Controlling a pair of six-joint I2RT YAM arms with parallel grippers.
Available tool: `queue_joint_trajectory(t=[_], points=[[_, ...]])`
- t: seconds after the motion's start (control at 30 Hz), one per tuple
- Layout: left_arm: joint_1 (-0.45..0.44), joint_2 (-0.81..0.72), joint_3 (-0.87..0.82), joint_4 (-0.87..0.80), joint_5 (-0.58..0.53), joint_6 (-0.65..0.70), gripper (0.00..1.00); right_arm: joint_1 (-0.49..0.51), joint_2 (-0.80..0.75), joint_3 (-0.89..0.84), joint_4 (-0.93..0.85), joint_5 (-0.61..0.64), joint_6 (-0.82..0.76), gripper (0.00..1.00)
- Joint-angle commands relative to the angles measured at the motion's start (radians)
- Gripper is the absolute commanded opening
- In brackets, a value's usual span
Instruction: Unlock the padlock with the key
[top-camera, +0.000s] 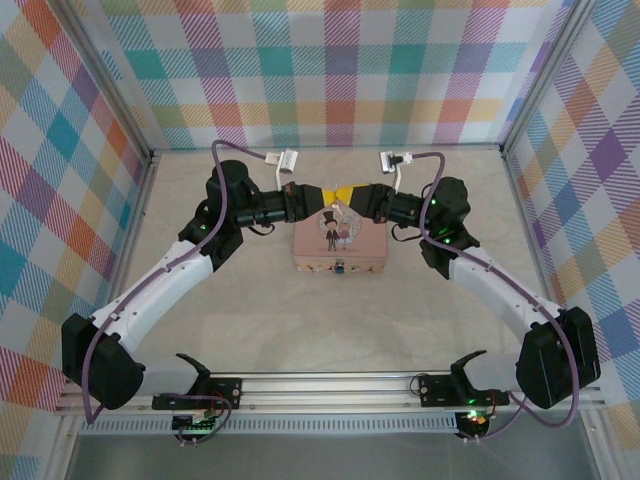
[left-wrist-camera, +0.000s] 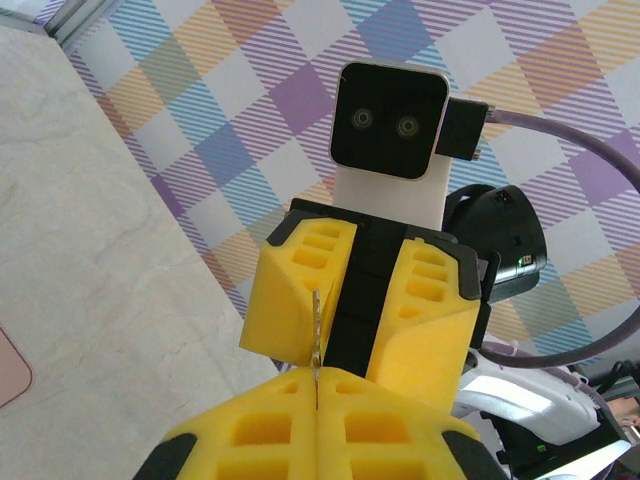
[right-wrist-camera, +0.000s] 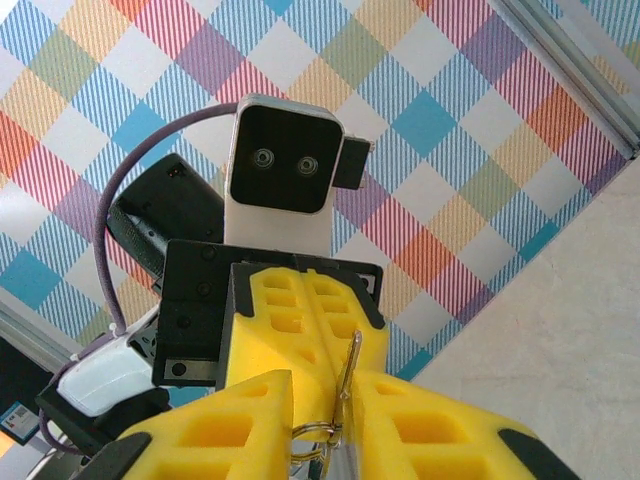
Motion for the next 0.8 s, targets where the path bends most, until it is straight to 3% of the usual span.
queue_joint_trajectory(t=[0.0, 0.2, 0.77], points=[[-0.009, -0.03, -0.01, 0.048, -0.005, -0.005, 0.0, 0.006, 0.004, -0.003, 0.042, 0.004, 0.008, 0.24], [-0.009, -0.04, -0.018, 0.065, -0.01, -0.009, 0.0, 0.002, -0.012, -0.038, 0.05, 0.062, 0.02, 0.31], [-0.009, -0.04, -0.021, 0.073, -0.021, -0.009, 0.0, 0.009, 0.019, -0.031, 0.133, 0.009, 0.08, 0.2]])
